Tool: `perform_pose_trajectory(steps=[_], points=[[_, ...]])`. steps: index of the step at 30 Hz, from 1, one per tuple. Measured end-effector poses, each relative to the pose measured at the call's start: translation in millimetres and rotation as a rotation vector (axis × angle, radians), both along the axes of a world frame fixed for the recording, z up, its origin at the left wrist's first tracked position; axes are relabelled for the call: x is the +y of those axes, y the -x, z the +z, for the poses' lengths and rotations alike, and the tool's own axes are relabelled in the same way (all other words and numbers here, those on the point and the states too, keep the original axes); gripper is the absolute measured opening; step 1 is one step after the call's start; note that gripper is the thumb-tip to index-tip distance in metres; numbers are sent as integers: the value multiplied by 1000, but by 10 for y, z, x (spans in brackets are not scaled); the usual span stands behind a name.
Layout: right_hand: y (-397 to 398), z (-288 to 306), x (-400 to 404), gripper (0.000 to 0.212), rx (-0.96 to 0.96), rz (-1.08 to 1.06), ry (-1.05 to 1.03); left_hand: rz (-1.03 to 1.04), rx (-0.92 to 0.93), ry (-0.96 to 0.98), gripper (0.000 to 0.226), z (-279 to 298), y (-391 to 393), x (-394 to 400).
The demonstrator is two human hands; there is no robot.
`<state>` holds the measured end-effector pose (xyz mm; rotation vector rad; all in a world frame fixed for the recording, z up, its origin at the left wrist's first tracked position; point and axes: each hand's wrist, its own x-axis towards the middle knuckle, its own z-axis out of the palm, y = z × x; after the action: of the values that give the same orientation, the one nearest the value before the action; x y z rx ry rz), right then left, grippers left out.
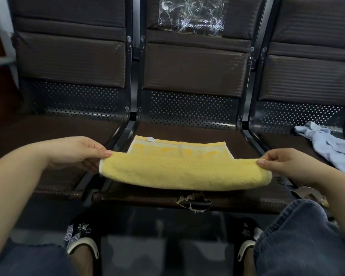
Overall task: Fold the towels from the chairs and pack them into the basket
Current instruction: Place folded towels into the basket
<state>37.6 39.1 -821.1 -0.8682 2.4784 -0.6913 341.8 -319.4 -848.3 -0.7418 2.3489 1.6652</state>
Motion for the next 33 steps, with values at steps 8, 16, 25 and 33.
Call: perform_pose_trajectory(steps=[8,16,25,33], points=[[205,128,-492,15,245,-133,173,382,122,346,20,72,451,-47],[535,-266,-899,15,173,-355,427,729,346,107,9,-106,1070,-188],[830,-712,-1299,12,127,-440,399,863,247,146,21,-467,1639,-396],[811,-914,-1570,31,203,-402,152,754,-46,398,39,-683,1935,-302]])
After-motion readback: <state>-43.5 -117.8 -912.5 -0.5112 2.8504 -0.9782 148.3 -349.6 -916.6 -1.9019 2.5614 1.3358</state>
